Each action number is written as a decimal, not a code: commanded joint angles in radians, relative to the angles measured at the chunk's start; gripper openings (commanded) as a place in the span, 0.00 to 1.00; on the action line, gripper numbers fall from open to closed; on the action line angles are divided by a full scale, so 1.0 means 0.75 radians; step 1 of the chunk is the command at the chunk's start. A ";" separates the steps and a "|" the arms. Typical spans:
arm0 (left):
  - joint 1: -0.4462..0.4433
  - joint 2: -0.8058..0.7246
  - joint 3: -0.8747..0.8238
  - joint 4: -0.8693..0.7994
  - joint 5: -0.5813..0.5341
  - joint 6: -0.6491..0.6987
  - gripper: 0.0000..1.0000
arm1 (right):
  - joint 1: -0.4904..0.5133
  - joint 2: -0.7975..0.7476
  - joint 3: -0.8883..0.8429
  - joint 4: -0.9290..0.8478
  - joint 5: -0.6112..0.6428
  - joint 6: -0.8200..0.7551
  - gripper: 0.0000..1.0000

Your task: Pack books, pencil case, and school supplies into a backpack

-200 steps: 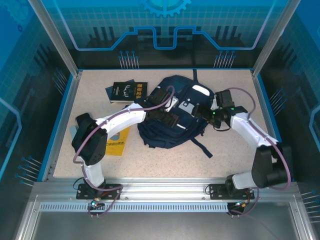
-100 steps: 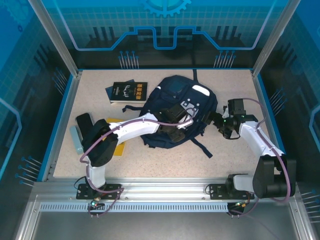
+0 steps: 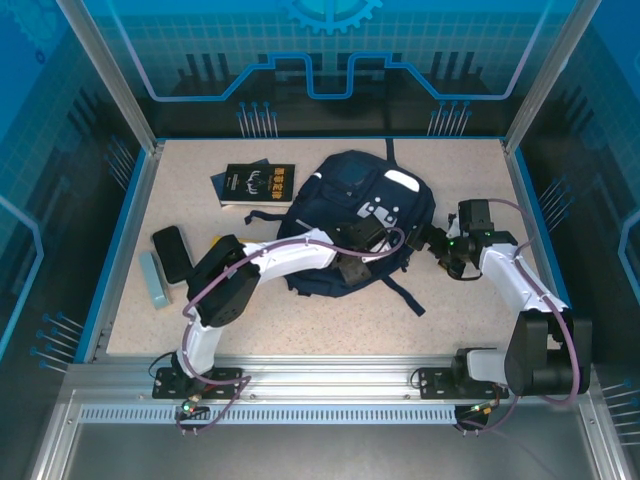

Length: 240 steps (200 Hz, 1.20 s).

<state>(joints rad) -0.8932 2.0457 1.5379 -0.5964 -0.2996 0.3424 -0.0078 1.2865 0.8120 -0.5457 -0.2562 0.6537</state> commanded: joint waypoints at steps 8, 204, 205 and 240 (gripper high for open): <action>-0.001 0.106 0.084 -0.069 -0.115 0.054 0.68 | -0.024 -0.003 -0.017 -0.019 -0.027 -0.008 0.99; 0.053 -0.488 -0.239 0.496 -0.081 -0.051 0.07 | -0.018 -0.118 -0.116 0.228 -0.276 -0.107 0.83; 0.053 -0.491 -0.240 0.498 -0.081 -0.053 0.07 | -0.018 -0.119 -0.117 0.236 -0.281 -0.109 0.82; 0.083 -0.586 -0.197 0.494 -0.140 -0.163 0.05 | 0.053 -0.172 -0.143 0.384 -0.342 -0.314 0.57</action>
<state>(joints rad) -0.8528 1.7233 1.3540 -0.3492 -0.3370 0.3115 -0.0017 1.1942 0.7212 -0.3618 -0.4442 0.5339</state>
